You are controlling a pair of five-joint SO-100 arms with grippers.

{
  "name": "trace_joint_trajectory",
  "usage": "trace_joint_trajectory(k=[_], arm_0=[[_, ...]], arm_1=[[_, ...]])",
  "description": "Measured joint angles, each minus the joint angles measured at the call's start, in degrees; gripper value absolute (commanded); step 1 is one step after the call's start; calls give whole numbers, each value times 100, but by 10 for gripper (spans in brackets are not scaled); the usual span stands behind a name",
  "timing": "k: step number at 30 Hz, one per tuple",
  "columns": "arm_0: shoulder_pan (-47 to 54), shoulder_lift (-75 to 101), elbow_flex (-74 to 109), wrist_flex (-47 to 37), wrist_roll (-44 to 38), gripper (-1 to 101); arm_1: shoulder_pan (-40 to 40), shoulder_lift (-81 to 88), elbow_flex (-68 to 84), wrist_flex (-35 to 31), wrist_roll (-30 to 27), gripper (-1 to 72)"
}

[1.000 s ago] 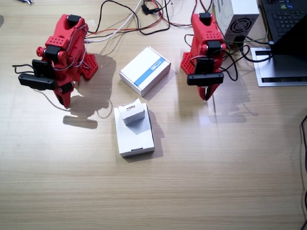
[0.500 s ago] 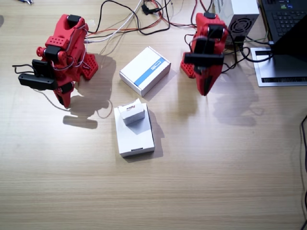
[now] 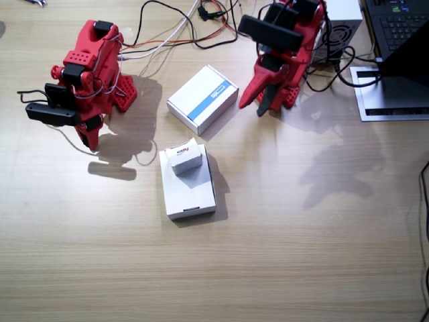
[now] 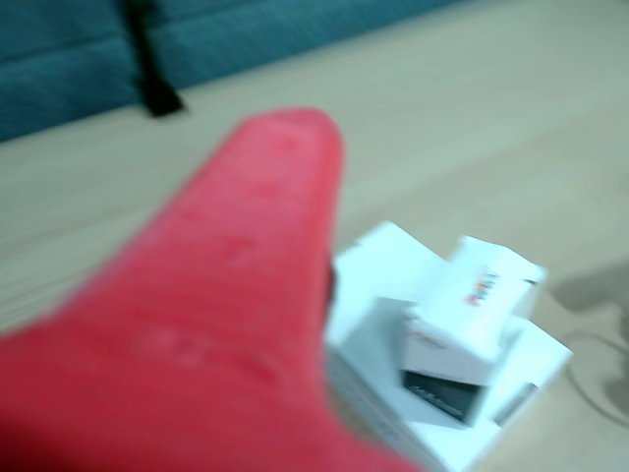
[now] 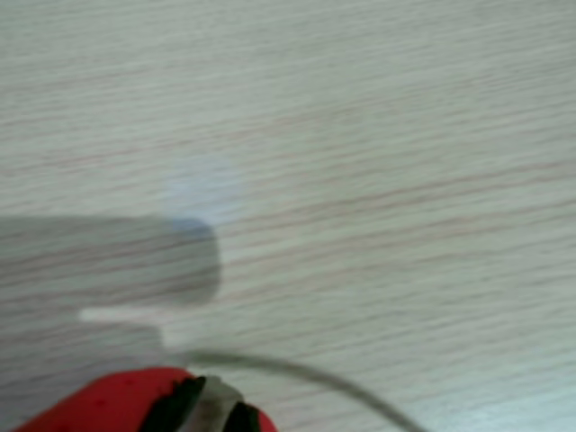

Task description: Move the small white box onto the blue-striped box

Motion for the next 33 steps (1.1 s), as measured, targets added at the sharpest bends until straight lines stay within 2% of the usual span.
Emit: trace_joint_trajectory(k=[3, 6, 12, 15, 18, 22, 27, 33], arm_0=[[457, -923, -721, 26, -413, 511], [976, -1723, -1468, 79, -448, 509], [1556, -3920, -3305, 949, -378, 509], [1652, -4104, -3331, 976, 1389, 497], [1564, -5458, -4491, 2004, 3656, 473], [1459, -6442, -5563, 2232, 5845, 464], [1310, -7523, -6539, 2241, 7356, 448], [1213, -8525, -7392, 2241, 8042, 452]], arm_1=[[0, 0, 0, 0, 0, 93], [0, 0, 0, 0, 0, 93], [0, 0, 0, 0, 0, 93], [0, 0, 0, 0, 0, 93], [0, 0, 0, 0, 0, 93], [0, 0, 0, 0, 0, 93], [0, 0, 0, 0, 0, 93], [0, 0, 0, 0, 0, 93]])
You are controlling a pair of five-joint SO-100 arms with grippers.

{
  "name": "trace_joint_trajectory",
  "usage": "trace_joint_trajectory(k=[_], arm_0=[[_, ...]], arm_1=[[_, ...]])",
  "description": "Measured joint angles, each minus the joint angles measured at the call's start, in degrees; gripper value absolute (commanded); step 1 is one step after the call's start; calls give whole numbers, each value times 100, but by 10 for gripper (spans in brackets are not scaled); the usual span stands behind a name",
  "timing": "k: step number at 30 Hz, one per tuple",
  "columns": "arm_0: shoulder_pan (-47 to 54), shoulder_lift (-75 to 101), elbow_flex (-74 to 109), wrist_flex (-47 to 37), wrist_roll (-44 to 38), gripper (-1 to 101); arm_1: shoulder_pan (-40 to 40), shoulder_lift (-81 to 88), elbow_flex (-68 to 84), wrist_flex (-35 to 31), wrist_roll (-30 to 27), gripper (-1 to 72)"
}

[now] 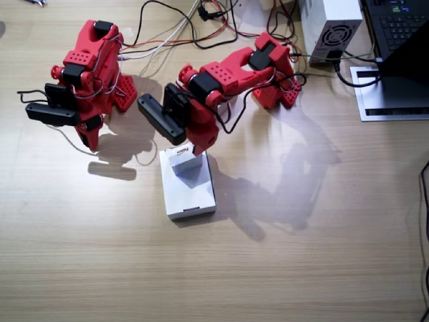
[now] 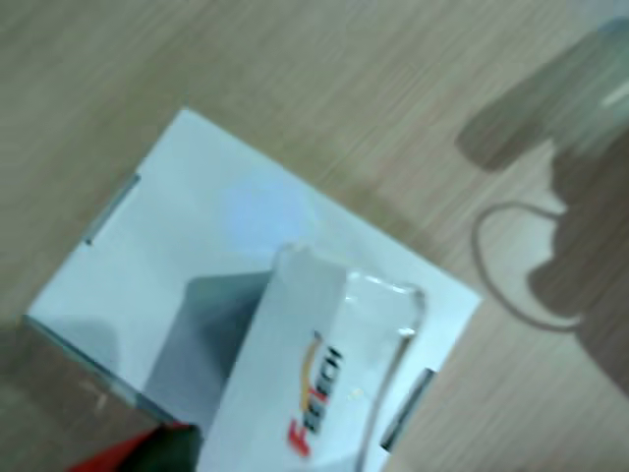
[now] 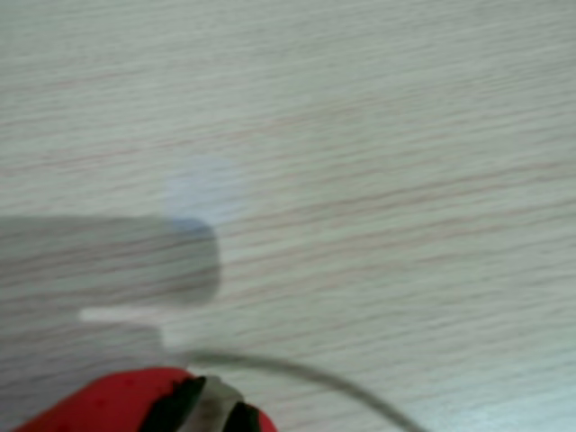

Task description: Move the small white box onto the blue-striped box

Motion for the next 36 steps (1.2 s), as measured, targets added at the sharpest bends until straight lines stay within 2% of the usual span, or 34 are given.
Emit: trace_joint_trajectory(k=[6, 15, 18, 21, 24, 29, 36], arm_0=[[-62, -413, -571, 0, 308, 464], [-185, -1617, -888, 0, 316, 461], [-149, -1925, -1028, 0, 352, 393], [-123, -2030, -1160, 9, 255, 220], [-88, -2136, -1433, 9, 26, 180], [-88, -2074, -1371, 9, -123, 171], [-79, -308, 308, 18, -272, 169]], arm_1=[[0, 0, 0, 0, 0, 93], [0, 0, 0, 0, 0, 93], [0, 0, 0, 0, 0, 93], [0, 0, 0, 0, 0, 93], [0, 0, 0, 0, 0, 93], [0, 0, 0, 0, 0, 93], [0, 0, 0, 0, 0, 93]])
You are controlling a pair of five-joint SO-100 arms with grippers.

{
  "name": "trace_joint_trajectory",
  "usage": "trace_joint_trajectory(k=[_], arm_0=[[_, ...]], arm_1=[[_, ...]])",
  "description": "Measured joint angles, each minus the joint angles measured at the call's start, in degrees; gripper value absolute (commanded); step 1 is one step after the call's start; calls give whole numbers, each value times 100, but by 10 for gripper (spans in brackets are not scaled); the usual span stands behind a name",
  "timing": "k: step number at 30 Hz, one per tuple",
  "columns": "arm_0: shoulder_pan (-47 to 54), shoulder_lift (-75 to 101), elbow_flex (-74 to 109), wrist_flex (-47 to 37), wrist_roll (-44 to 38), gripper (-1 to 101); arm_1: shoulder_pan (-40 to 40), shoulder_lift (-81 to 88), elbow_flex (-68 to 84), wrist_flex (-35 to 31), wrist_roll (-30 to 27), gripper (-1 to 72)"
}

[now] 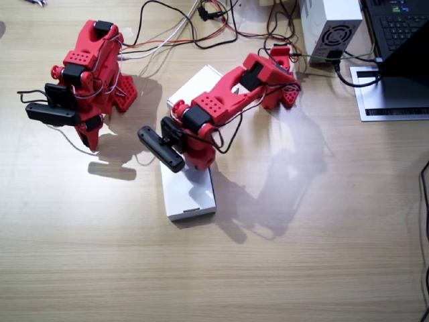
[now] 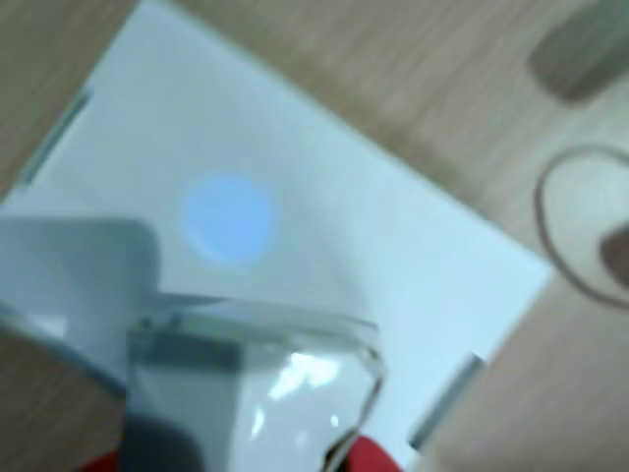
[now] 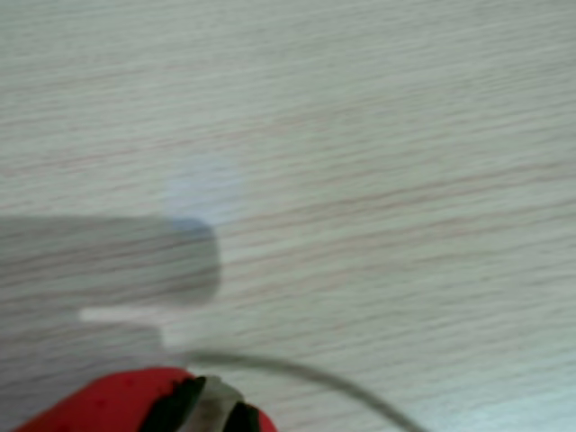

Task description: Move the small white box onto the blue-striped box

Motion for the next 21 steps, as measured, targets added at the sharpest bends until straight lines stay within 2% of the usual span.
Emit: trace_joint_trajectory(k=[3, 8, 12, 18, 21], arm_0=[[360, 1310, 800, 26, -18, 175], [1292, 3384, 2276, 35, -598, 193], [2021, 4025, 3208, 35, -1758, 198], [3287, 3973, 4359, 9, -3428, 230], [3586, 3981, 4948, -475, -4025, 227]], arm_1=[[0, 0, 0, 0, 0, 93], [0, 0, 0, 0, 0, 93], [0, 0, 0, 0, 0, 93], [0, 0, 0, 0, 0, 93], [0, 0, 0, 0, 0, 93]])
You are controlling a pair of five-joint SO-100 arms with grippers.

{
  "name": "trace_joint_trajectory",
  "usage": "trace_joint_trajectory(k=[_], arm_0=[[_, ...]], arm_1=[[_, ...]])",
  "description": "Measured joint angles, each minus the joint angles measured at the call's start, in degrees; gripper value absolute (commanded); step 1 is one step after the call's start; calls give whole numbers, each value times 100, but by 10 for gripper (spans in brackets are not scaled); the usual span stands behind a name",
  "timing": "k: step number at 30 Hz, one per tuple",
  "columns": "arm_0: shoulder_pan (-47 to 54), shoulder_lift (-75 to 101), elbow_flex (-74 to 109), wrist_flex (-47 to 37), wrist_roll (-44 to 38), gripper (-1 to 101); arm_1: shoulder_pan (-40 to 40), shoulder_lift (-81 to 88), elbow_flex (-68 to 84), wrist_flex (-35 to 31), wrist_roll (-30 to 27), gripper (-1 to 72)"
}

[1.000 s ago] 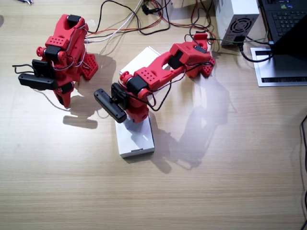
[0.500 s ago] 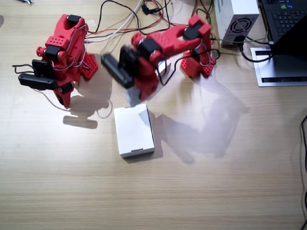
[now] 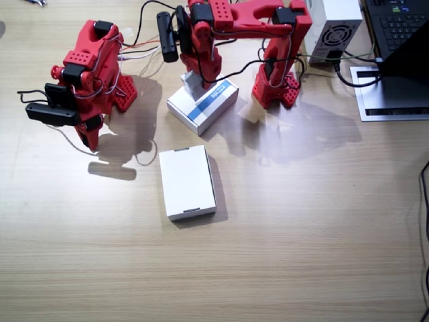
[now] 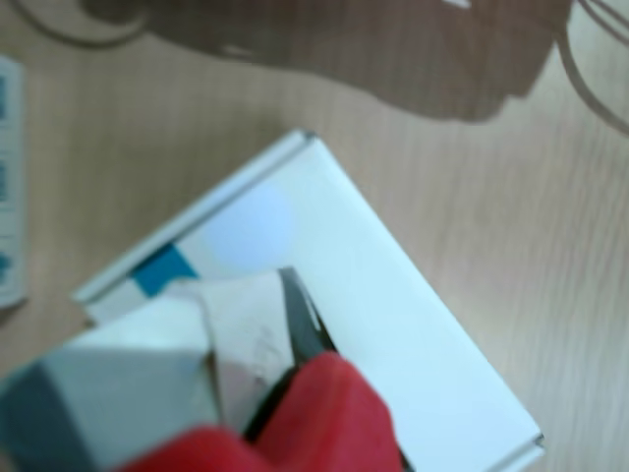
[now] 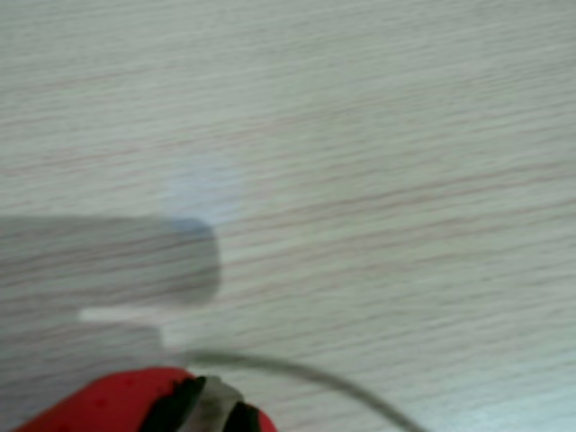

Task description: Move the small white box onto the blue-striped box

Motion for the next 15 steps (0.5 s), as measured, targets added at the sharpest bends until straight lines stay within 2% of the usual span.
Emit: trace_joint_trajectory(k=[4, 7, 15], arm_0=[[308, 246, 703, -1020, -686, 254], [220, 352, 932, -1354, -1011, 307], [229, 501, 1415, -1582, -1336, 351]], arm_1=[[0, 0, 0, 0, 0, 93], [0, 0, 0, 0, 0, 93], [0, 0, 0, 0, 0, 93]])
